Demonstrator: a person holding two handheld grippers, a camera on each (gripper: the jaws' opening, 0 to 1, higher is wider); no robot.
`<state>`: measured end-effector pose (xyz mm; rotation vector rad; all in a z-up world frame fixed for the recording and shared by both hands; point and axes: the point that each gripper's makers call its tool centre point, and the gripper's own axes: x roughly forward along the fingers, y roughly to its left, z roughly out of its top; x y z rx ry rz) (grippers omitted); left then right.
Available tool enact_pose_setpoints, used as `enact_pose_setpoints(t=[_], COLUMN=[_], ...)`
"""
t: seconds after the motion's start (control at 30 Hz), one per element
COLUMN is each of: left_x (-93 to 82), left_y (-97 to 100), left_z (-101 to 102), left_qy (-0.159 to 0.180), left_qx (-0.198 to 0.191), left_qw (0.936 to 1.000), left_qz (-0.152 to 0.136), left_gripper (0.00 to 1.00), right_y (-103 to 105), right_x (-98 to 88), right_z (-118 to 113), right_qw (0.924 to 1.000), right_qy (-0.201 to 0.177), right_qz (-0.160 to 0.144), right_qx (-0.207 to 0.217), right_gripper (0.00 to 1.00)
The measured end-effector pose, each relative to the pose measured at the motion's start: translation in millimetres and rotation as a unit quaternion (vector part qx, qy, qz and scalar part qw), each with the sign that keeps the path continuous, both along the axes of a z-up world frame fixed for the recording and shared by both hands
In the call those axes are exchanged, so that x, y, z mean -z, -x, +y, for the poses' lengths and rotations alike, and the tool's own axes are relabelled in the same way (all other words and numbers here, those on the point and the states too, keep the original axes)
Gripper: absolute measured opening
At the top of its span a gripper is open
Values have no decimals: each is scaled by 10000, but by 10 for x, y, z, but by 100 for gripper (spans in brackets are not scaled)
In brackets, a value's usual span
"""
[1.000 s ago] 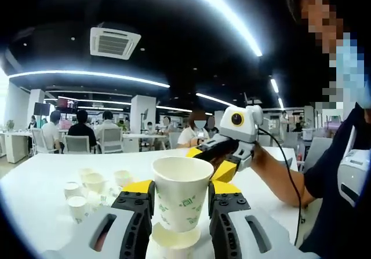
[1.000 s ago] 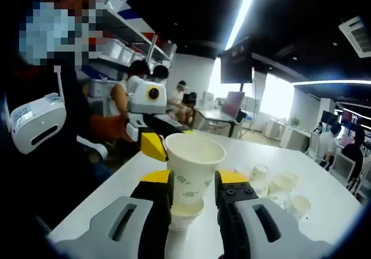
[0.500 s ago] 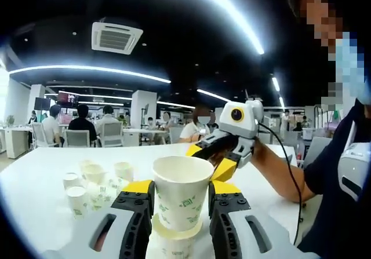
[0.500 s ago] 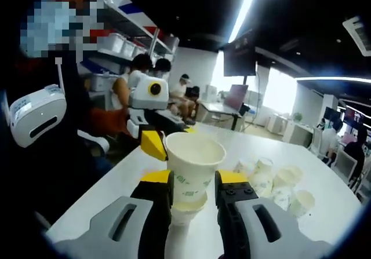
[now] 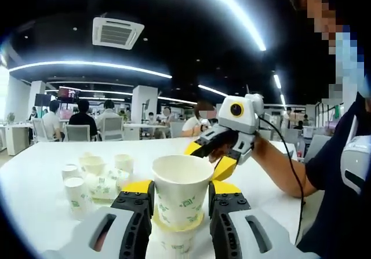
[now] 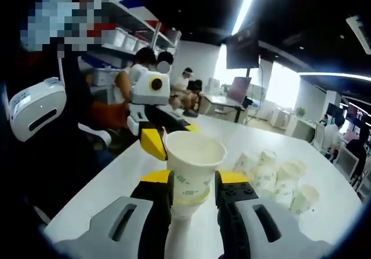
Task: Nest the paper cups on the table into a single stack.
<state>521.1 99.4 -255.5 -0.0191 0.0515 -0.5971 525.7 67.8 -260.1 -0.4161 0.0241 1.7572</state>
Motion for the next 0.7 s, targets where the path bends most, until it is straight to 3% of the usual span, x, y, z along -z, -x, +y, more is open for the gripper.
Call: enact_pose_setpoints(t=[0.7], left_x=[174], left_y=[-30], left_z=[-7], left_qy=[-106], left_qx=[-12], left_qw=[9998], left_qz=[139], left_gripper=[39], right_y=[-38], right_x=[210], right_z=[-3], right_qw=[9994], right_qy=[328], right_qz=[-10], right_qx=[-55], right_gripper=[30])
